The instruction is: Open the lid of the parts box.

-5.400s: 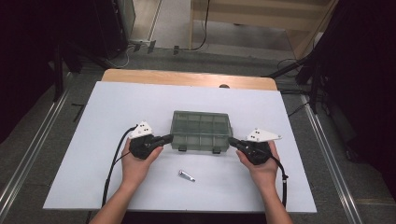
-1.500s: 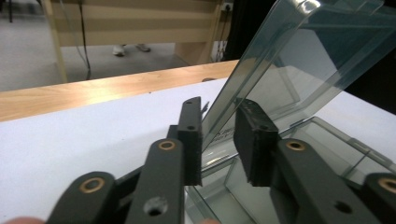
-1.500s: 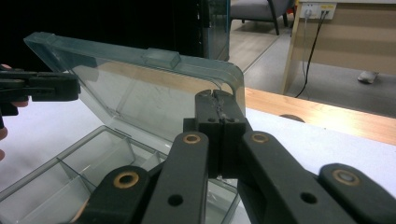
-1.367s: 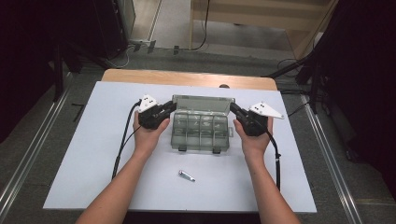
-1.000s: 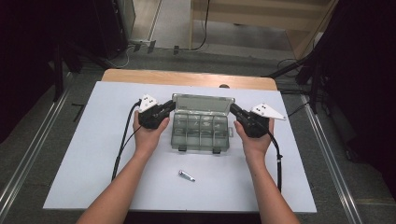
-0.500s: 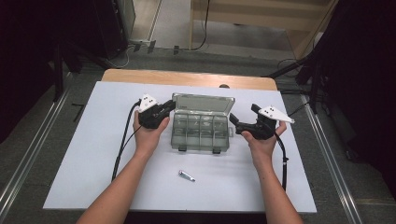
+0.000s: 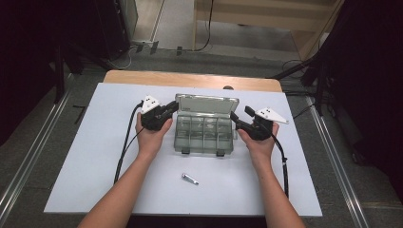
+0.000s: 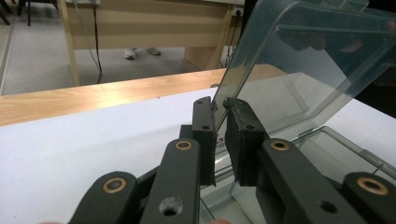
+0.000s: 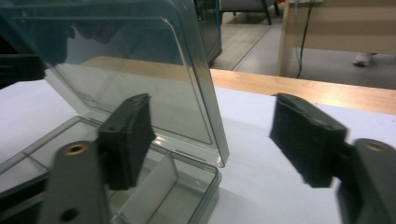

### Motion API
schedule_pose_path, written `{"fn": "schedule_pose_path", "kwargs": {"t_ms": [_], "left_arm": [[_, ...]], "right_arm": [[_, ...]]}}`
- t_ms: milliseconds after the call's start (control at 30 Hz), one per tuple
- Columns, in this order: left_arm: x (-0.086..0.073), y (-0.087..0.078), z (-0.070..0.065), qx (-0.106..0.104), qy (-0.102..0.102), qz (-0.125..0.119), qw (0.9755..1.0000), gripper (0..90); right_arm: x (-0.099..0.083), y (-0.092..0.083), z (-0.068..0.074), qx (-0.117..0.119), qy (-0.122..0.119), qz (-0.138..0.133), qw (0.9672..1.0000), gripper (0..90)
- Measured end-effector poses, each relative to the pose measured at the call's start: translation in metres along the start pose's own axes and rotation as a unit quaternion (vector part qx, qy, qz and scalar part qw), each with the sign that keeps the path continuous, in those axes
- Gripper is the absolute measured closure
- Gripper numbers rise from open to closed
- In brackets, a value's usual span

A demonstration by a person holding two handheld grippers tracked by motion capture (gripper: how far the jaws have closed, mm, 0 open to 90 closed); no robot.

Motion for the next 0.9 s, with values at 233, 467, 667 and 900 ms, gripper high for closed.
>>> {"fn": "schedule_pose_path", "kwargs": {"t_ms": [233,467,667,900], "left_arm": [[0.000,0.001,0.000,0.000,0.000,0.000,1.0000,81.5],[0.001,0.002,0.000,0.002,0.001,-0.002,1.0000,81.6],[0.002,0.003,0.001,0.003,0.000,-0.002,1.0000,81.5],[0.002,0.005,0.002,0.009,0.000,-0.004,1.0000,82.0]], "right_arm": [[-0.006,0.008,-0.002,-0.015,-0.001,0.003,0.9999,58.1],[-0.009,0.014,-0.002,-0.030,0.002,0.000,0.9996,70.1],[-0.012,0.018,0.000,-0.032,-0.006,0.000,0.9995,76.6],[-0.011,0.023,0.007,-0.054,-0.028,0.000,0.9981,83.6]]}}
Point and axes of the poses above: each handheld gripper's, and its own axes: y roughly forward along the jaws, x roughly out of its top, z roughly to its left, the point moved 6 cm from there along y, roughly forward along the jaws, and after that the axes turned 12 degrees about -z, right-handed, at the moved point
